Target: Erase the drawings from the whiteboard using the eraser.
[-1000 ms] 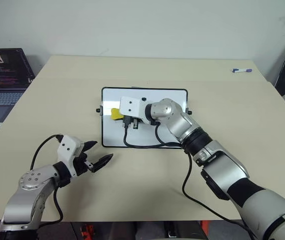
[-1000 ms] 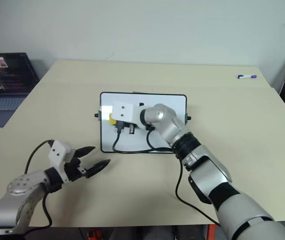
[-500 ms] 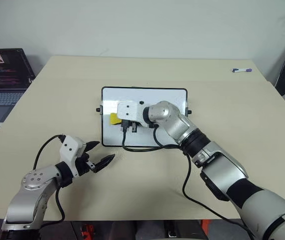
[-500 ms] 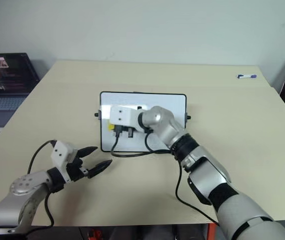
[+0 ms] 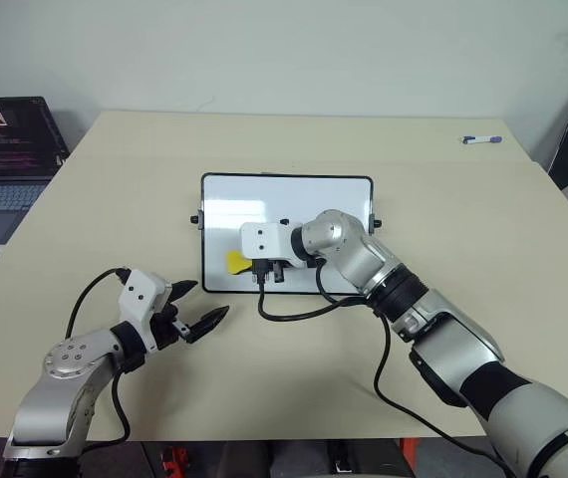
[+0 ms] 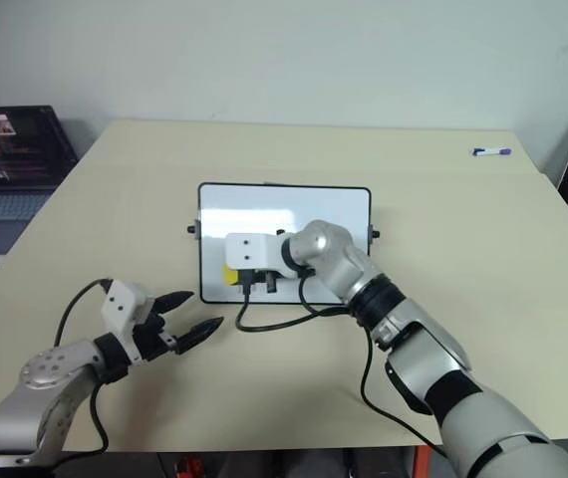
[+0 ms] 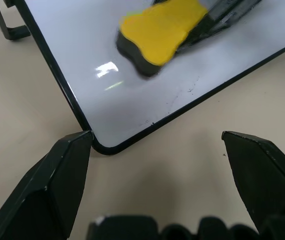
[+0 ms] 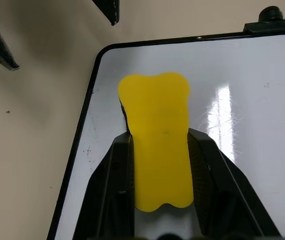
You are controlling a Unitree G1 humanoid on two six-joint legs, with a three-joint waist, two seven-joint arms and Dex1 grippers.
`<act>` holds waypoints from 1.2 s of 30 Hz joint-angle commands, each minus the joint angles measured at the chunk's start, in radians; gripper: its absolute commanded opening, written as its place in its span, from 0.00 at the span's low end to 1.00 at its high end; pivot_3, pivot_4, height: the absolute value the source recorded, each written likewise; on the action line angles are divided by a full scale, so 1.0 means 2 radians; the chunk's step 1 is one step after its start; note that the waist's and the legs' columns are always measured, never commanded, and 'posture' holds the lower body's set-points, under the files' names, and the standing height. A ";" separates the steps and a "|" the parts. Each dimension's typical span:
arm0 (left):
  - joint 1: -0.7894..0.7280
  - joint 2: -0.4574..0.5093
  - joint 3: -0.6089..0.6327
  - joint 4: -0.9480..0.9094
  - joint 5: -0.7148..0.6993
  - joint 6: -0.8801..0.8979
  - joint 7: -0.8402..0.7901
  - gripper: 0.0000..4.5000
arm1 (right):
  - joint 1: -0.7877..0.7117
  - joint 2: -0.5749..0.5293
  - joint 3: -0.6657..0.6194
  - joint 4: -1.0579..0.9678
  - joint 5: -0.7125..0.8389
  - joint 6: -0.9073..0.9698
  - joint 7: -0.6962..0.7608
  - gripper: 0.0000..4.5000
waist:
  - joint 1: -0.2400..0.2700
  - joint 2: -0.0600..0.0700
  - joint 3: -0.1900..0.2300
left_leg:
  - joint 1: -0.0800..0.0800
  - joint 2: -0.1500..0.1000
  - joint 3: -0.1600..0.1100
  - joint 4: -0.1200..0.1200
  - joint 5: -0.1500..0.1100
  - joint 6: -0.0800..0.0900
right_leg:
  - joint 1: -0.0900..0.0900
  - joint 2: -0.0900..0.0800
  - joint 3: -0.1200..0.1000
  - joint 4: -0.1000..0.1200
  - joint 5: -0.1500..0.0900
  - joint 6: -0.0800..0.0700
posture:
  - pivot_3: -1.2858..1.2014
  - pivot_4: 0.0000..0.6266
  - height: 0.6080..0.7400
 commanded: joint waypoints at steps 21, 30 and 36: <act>-0.087 0.013 -0.071 -0.062 0.011 0.013 -0.022 1.00 | 0.243 -0.105 -0.167 -0.460 0.112 0.233 0.005 0.24 | 0.007 0.001 0.001 | -0.010 0.000 -0.002 0.000 0.000 0.000 | -0.006 -0.001 -0.004 -0.001 0.000 0.001 | 0.52 0.24 1.00; -0.284 -0.076 -0.235 -0.021 0.069 0.043 -0.032 1.00 | 0.470 -0.165 -0.349 -0.713 0.164 0.433 -0.066 0.24 | 0.013 0.001 0.001 | -0.012 -0.003 -0.005 0.001 -0.001 -0.002 | -0.005 -0.001 -0.005 -0.003 -0.002 0.004 | 0.52 0.24 1.00; -0.401 -0.148 -0.310 0.047 0.089 0.027 -0.084 1.00 | 0.490 -0.106 -0.382 -0.726 0.132 0.542 -0.196 0.24 | 0.004 0.001 0.001 | -0.010 -0.002 -0.004 0.001 -0.001 -0.002 | -0.005 0.003 -0.003 -0.001 -0.003 0.007 | 0.52 0.24 1.00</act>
